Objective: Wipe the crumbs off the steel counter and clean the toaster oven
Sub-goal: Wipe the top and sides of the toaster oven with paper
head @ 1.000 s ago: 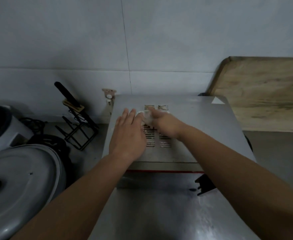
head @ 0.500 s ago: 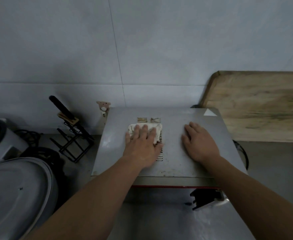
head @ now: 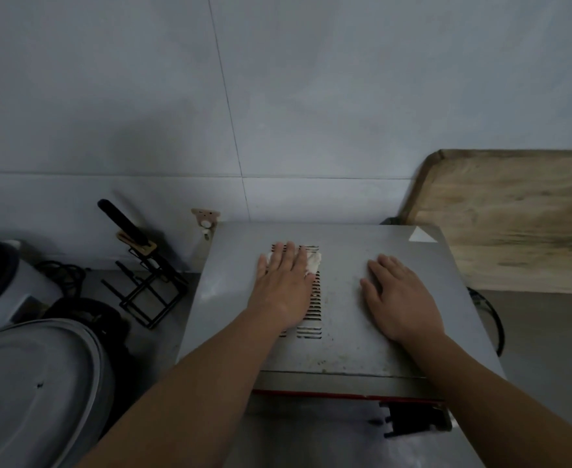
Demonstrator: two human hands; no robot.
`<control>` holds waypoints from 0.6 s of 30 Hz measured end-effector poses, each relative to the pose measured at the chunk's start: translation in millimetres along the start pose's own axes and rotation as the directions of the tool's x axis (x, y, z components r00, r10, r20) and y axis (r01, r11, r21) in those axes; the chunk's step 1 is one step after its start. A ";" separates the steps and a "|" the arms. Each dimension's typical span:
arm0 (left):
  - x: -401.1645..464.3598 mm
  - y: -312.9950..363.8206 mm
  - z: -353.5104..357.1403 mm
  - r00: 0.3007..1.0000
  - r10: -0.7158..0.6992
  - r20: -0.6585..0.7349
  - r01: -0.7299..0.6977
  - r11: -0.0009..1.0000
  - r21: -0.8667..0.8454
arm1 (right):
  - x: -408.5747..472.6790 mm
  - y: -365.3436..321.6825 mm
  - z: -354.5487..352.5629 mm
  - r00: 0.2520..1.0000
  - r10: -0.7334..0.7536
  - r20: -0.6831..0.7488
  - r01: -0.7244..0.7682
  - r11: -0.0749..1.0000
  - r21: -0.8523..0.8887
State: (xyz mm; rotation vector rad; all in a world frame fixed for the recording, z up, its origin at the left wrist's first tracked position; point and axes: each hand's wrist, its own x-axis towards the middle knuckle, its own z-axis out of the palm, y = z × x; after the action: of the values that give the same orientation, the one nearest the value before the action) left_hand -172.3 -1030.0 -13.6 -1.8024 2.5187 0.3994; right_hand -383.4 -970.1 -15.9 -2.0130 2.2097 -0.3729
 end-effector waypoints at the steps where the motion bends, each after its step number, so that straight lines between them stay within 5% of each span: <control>1: -6.6 -3.5 0.7 1.000 0.020 -0.005 -0.020 1.000 -0.001 | -0.1 -0.1 0.1 1.000 0.002 -0.003 -0.002 1.000 0.007; 12: -121.4 -32.2 24.6 0.996 0.076 -0.052 -0.071 0.994 0.078 | -0.4 0.9 1.4 1.000 -0.002 0.008 0.002 1.000 0.005; 18: -116.6 -42.4 17.2 0.997 0.050 -0.057 -0.049 0.998 0.025 | 0.5 1.1 2.0 1.000 -0.005 0.024 0.006 1.000 -0.013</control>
State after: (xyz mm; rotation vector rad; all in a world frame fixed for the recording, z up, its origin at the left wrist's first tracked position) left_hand -96.2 -930.8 -19.5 -1.7716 2.5994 0.3228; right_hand -384.0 -970.7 -18.1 -2.0198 2.1988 -0.3344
